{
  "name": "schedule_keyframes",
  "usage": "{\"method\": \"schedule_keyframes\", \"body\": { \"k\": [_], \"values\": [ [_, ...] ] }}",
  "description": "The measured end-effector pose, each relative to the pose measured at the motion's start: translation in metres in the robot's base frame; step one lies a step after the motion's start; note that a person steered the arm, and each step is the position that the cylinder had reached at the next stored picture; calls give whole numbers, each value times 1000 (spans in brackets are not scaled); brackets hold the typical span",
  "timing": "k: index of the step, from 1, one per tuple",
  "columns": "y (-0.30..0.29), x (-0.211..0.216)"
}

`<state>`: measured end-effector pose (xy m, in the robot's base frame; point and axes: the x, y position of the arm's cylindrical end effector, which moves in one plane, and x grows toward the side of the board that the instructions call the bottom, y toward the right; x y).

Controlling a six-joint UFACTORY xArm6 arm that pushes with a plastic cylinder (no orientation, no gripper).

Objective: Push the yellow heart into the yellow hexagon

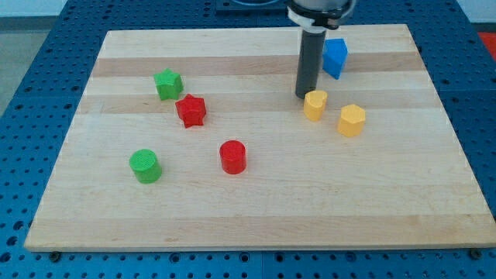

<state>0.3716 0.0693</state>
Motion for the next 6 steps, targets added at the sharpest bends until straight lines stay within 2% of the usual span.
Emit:
{"method": "schedule_keyframes", "body": {
  "k": [2, 4, 6],
  "values": [
    [-25, 42],
    [21, 22],
    [34, 22]
  ]
}}
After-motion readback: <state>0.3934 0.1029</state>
